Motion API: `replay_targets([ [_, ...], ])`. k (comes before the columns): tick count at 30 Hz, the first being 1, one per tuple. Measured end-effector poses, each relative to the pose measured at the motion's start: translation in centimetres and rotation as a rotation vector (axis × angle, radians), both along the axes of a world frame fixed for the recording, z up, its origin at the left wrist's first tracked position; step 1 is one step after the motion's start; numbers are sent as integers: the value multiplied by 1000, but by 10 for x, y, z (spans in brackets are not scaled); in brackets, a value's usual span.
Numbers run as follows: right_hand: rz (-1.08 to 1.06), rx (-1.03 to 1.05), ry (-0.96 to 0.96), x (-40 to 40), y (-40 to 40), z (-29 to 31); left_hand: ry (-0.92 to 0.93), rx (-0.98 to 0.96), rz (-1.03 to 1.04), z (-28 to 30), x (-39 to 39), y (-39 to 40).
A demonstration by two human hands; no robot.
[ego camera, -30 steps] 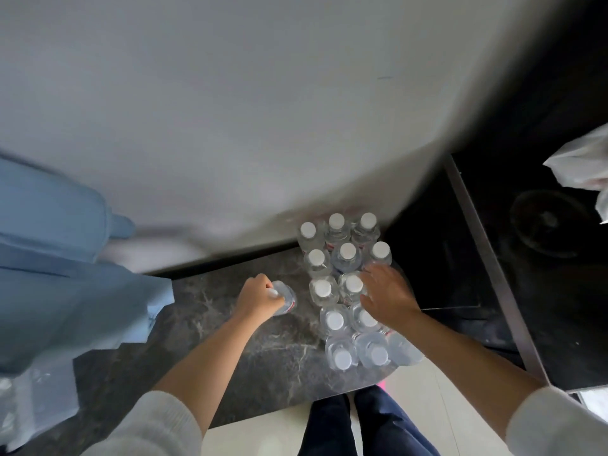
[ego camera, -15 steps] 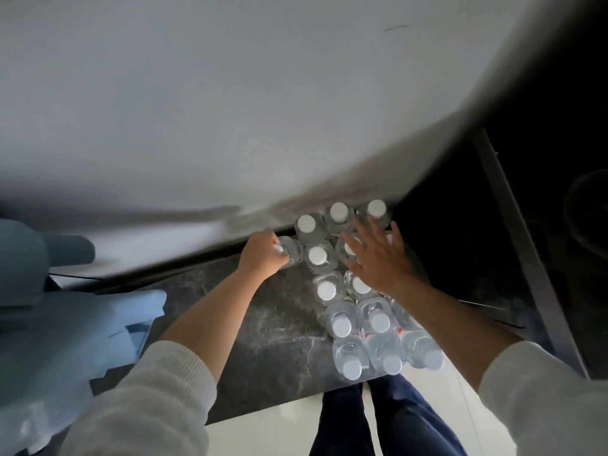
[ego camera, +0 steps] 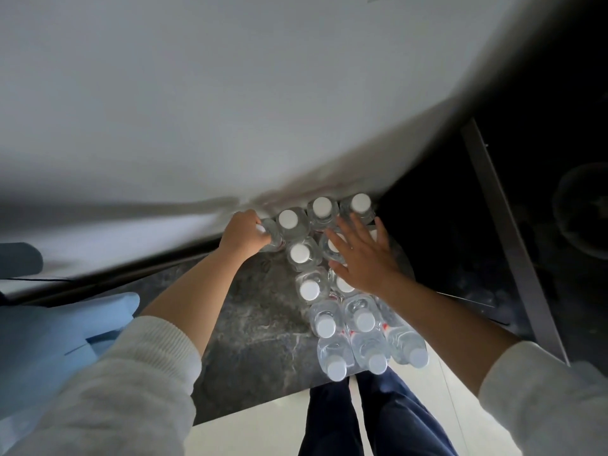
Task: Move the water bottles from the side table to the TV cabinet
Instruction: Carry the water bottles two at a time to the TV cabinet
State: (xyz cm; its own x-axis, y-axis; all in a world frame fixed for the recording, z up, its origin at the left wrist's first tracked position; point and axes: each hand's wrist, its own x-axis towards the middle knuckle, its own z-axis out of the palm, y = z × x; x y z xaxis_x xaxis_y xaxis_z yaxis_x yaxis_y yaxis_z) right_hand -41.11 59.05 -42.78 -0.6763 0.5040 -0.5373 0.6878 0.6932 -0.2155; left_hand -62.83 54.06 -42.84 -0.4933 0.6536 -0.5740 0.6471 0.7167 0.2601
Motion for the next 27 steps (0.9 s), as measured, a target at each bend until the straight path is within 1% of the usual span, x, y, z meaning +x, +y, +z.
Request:
replay_targets([
  [6, 12, 27, -9, 2, -1, -3, 2, 24, -28, 0, -1, -3],
  [12, 13, 2, -53, 2, 0, -4, 16, -51, -140, 12, 5, -6],
  [16, 33, -12, -71, 2, 2, 9, 58, 18, -122, 29, 6, -21],
  [18, 57, 5, -86, 0, 2, 19, 90, 90, -75, 40, 6, -38],
  [20, 109, 51, -74, -5, 2, 30, 110, 112, -5, 52, 6, -58],
  [23, 212, 70, 7, -19, -5, 47, 150, 118, 133, 69, 11, -101],
  [24, 265, 79, 11, -24, -6, 53, 163, 112, 172, 73, 13, -114],
  [27, 532, 117, 59, -49, -27, 76, 221, 40, 302, 90, 26, -175],
])
